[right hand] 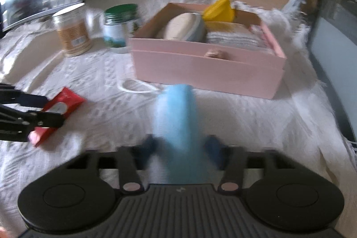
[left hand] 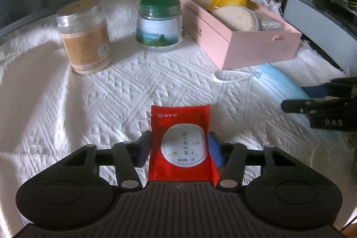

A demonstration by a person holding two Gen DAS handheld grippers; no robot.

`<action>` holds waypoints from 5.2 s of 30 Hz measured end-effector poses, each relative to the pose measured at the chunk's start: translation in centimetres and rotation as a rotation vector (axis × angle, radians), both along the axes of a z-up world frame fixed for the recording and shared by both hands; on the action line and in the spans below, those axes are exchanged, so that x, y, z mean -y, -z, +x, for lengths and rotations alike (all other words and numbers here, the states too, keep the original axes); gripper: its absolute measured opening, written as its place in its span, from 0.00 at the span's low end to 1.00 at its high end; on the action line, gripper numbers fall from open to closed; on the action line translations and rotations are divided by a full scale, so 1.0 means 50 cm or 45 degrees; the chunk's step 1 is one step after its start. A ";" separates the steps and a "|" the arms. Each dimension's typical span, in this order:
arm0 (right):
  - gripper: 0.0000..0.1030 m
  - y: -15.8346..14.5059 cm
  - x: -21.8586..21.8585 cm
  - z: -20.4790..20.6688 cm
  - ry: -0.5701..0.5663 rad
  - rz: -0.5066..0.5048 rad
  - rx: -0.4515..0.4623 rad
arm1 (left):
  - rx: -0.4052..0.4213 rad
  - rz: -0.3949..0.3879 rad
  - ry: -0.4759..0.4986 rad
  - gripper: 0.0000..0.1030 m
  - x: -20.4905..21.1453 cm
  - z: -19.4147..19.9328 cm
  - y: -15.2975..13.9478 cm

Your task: Organize soft objects

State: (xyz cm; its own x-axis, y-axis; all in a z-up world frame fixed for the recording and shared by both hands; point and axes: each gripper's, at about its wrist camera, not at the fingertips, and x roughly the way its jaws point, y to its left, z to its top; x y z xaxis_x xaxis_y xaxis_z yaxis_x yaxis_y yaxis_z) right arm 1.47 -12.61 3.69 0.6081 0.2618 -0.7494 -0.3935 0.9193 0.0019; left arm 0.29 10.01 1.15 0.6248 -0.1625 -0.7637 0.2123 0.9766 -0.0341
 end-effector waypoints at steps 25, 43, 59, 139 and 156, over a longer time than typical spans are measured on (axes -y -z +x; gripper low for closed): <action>0.15 -0.400 0.138 0.099 0.134 0.159 0.332 | 0.341 -0.373 0.251 0.51 0.115 0.197 -0.279; 0.15 -0.084 0.093 0.422 0.388 0.217 -0.167 | 0.022 -0.403 0.053 0.63 0.143 0.428 -0.068; 0.41 -0.190 0.094 0.333 0.324 0.118 0.091 | 0.094 -0.508 0.152 0.51 0.116 0.371 -0.145; 1.00 0.058 0.138 0.012 0.218 0.055 0.182 | 0.276 0.003 -0.211 0.40 0.252 -0.037 0.020; 1.00 0.058 0.138 0.012 0.218 0.055 0.182 | 0.276 -0.010 -0.215 0.40 0.250 -0.037 0.019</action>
State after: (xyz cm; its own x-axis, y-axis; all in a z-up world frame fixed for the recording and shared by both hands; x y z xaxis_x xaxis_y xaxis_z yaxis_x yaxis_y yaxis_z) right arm 2.06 -19.48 0.77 0.7458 0.1753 -0.6427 -0.2305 0.9731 -0.0021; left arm -1.57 -2.51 0.18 0.7923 -0.0474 -0.6083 0.0495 0.9987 -0.0134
